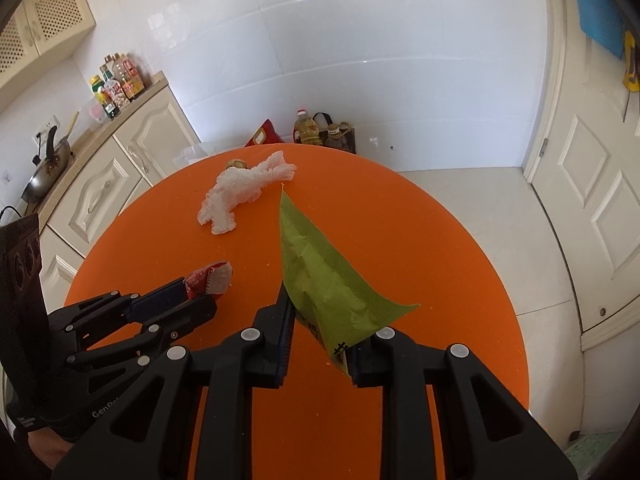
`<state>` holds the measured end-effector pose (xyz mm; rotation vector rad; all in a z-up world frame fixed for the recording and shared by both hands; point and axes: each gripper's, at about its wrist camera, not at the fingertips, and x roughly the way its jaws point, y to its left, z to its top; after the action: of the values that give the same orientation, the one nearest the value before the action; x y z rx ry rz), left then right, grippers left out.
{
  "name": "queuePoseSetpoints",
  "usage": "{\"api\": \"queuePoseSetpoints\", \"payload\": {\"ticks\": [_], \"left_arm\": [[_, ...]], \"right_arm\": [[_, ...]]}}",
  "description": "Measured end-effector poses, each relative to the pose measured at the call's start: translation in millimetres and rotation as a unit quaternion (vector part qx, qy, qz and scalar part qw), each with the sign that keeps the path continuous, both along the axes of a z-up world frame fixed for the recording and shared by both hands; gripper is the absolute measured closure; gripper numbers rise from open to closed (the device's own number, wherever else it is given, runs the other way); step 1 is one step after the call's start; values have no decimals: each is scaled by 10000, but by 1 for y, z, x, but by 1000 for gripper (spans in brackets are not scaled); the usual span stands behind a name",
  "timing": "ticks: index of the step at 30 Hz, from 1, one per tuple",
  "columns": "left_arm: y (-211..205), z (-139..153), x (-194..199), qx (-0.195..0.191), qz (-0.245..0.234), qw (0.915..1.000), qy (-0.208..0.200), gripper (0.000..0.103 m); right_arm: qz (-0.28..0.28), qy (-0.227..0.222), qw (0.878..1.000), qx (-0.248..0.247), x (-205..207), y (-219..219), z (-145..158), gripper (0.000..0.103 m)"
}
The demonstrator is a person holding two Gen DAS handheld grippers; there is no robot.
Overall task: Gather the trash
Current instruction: 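Carry the green bag and red packet over the white bin and open both tools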
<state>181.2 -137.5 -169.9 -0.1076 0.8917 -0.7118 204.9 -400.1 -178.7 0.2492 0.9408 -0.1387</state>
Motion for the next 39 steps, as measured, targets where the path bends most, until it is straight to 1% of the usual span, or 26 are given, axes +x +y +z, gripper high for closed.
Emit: {"api": "queuePoseSetpoints", "payload": {"ticks": [7, 11, 15, 17, 22, 25, 29, 32, 33, 35, 37, 39], "left_arm": [[-1, 26, -18, -204, -31, 9994, -277, 81], [1, 46, -31, -331, -93, 9982, -488, 81], [0, 70, -49, -498, -232, 9958, -735, 81], [-3, 83, -60, -519, -253, 9946, -864, 81], [-21, 110, -91, -666, -545, 9902, -1102, 81], [-40, 127, -118, -785, -841, 9859, -1212, 81], [-67, 140, -148, -879, -1232, 9795, -1326, 81], [-98, 148, -169, -903, -1530, 9749, -1340, 81], [-106, 148, -175, -886, -1728, 9723, -1303, 81], [-121, 149, -192, -904, -1938, 9684, -1282, 81], [-138, 145, -205, -901, -2131, 9654, -1202, 81], [-152, 139, -209, -880, -2266, 9638, -1096, 81]], "right_arm": [[-96, -187, 9998, -51, -18, -4, 17, 82], [-170, -388, 9990, -104, -37, -6, 36, 82], [-272, -642, 9973, -218, -62, -10, 63, 82], [-331, -765, 9961, -272, -77, -13, 76, 82], [-640, -1069, 9913, -424, -130, -30, 108, 82], [-926, -1185, 9872, -535, -170, -47, 123, 82], [-1327, -1243, 9808, -698, -223, -70, 135, 82], [-1683, -1223, 9750, -776, -267, -90, 137, 82], [-1787, -1206, 9733, -788, -280, -96, 137, 82], [-2033, -1146, 9691, -799, -306, -109, 132, 82], [-2241, -1086, 9653, -792, -329, -121, 127, 82], [-2407, -1002, 9622, -785, -347, -129, 123, 82]]}}
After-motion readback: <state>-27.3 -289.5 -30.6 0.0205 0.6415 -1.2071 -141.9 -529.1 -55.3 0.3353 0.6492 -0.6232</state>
